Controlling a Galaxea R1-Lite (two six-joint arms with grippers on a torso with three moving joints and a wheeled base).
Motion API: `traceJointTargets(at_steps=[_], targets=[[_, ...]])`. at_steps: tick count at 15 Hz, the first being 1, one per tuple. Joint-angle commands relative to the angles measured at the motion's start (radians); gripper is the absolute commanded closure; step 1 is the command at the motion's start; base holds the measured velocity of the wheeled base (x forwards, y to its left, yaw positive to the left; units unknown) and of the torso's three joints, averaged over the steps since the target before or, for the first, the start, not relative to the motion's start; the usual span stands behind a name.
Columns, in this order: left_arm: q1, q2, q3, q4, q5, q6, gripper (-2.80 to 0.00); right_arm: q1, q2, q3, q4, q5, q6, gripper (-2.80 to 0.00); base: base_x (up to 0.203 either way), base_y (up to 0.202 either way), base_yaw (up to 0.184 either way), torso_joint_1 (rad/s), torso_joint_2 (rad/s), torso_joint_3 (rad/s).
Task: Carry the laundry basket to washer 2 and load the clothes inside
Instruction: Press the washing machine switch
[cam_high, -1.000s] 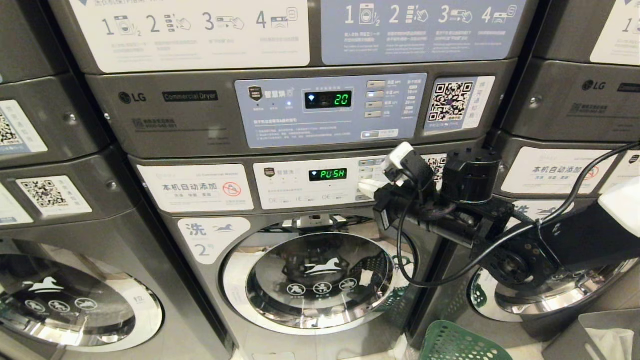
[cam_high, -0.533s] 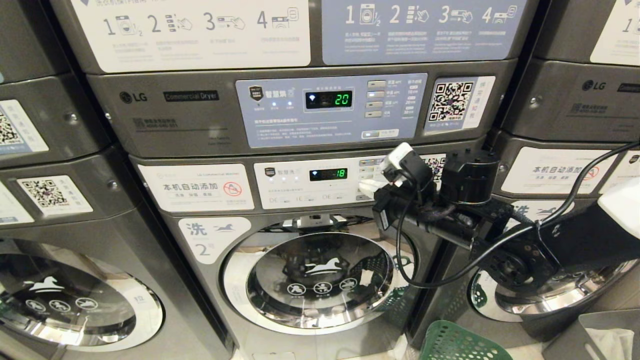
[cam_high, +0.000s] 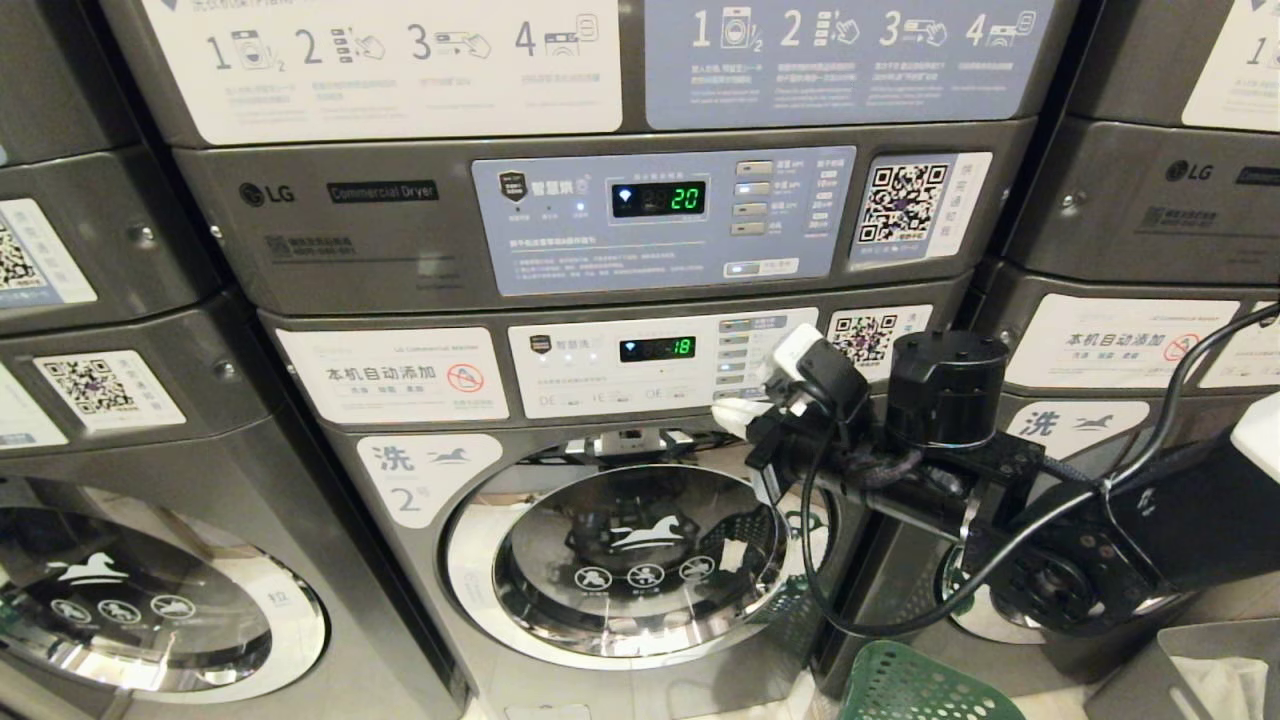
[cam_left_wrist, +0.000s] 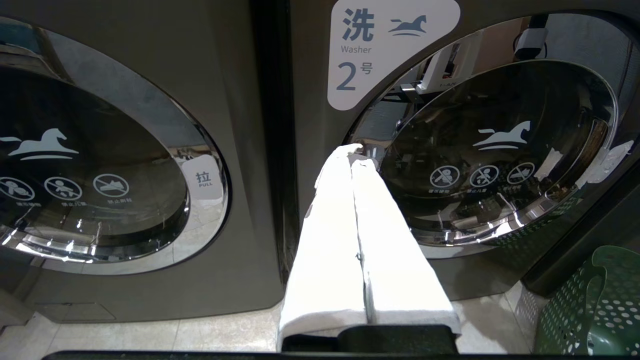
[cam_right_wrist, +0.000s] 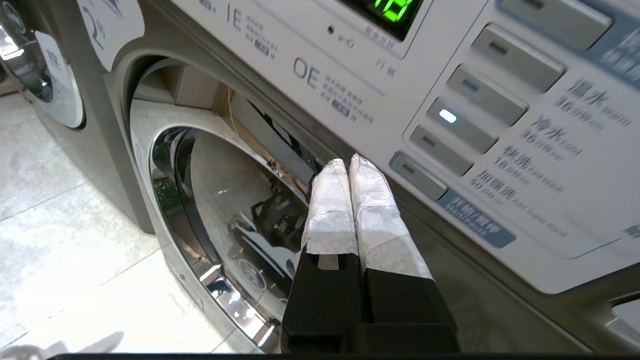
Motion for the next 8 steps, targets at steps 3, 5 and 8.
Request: traceJointTargets(at_steps=[3, 5, 8], targets=[[0.0, 0.0, 0.009, -0.001, 0.0, 0.0, 0.0, 0.0, 0.0, 0.054, -0.007, -0.012, -0.007, 0.0, 0.0, 0.0, 0.0, 0.0, 0.0, 0.0], [0.0, 0.0, 0.009, -0.001, 0.0, 0.0, 0.0, -0.004, 0.001, 0.049, -0.006, -0.023, -0.006, 0.0, 0.0, 0.0, 0.0, 0.0, 0.0, 0.0], [0.0, 0.0, 0.008, -0.001, 0.0, 0.0, 0.0, -0.012, 0.006, 0.035, -0.003, -0.043, -0.002, 0.0, 0.0, 0.0, 0.0, 0.0, 0.0, 0.0]])
